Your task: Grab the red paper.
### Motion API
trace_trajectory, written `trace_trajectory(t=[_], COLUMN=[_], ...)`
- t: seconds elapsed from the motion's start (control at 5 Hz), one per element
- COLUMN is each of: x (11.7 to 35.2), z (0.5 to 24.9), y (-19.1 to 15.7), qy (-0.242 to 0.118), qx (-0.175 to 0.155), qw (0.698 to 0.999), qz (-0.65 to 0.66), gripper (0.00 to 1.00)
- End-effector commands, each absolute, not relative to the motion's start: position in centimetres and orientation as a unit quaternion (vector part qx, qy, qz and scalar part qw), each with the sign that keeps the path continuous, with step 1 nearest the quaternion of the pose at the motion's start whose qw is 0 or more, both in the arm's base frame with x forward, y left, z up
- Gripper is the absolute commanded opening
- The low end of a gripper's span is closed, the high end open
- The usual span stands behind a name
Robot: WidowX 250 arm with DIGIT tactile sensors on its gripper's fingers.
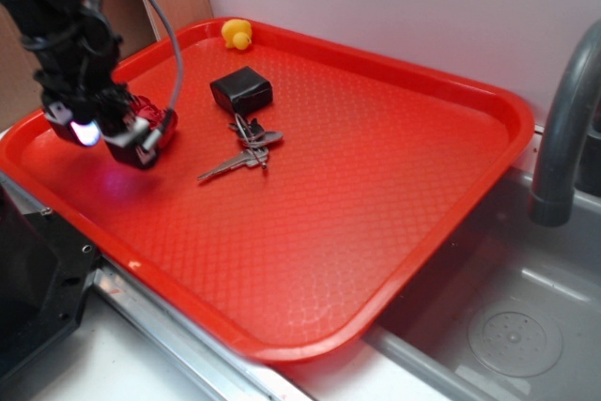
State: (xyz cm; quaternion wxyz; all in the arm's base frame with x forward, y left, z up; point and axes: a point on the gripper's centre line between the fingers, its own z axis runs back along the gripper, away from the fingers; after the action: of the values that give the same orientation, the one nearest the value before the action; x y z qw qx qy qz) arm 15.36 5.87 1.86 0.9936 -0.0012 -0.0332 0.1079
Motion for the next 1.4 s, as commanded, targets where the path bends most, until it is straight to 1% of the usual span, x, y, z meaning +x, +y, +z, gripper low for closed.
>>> trace_trajectory(t=[0.0,0.2,0.4,0.6,0.8,1.0,1.2], x=[19.5,21.0,22.4,23.7,24.2,24.0,23.0], z=[2.3,3.8,4.2,3.3,1.8,1.7,6.7], y=[3.5,2.7,2.8,2.6,2.5,2.6,2.9], qy=[-0.052,-0.063,-0.073,-0.060,-0.045,-0.036,-0.025], qx=[0.027,0.034,0.046,0.051,0.048,0.048,0.063], qw=[0.996,0.996,0.995,0.995,0.996,0.996,0.995], qz=[0.070,0.060,0.055,0.058,0.061,0.065,0.069], gripper=[1.00,1.00,1.00,1.00,0.00,0.00,0.00])
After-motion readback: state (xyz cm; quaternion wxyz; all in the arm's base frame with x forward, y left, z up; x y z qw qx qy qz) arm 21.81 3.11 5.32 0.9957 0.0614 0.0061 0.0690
